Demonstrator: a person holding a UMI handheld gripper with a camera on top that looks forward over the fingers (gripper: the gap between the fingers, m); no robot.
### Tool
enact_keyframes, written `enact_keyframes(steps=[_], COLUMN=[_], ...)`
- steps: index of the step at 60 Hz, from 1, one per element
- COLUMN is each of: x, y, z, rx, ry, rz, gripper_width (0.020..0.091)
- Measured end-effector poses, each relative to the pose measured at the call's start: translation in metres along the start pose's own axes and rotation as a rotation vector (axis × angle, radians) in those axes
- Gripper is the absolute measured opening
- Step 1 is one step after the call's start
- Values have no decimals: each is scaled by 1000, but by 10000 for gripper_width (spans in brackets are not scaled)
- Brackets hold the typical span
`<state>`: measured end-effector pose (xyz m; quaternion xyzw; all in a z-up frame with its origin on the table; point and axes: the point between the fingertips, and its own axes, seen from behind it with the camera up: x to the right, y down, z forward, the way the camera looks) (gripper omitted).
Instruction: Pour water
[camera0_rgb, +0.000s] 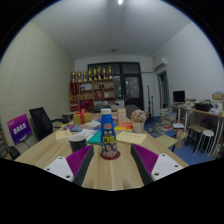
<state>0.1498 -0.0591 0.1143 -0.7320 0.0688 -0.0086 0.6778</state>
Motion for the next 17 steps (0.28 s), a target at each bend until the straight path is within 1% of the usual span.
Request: enact_keyframes(steps=[2,3,5,12,17], x=[-2,-5,-6,-9,-14], y=[1,1,4,12,14], z=[-15,-9,-31,-70,-83], rx=[-4,-7,-13,-41,-42], ry=[-4,-5,-12,-9,-10], rz=[5,5,6,-9,-22], gripper_width=[833,834,832,832,834])
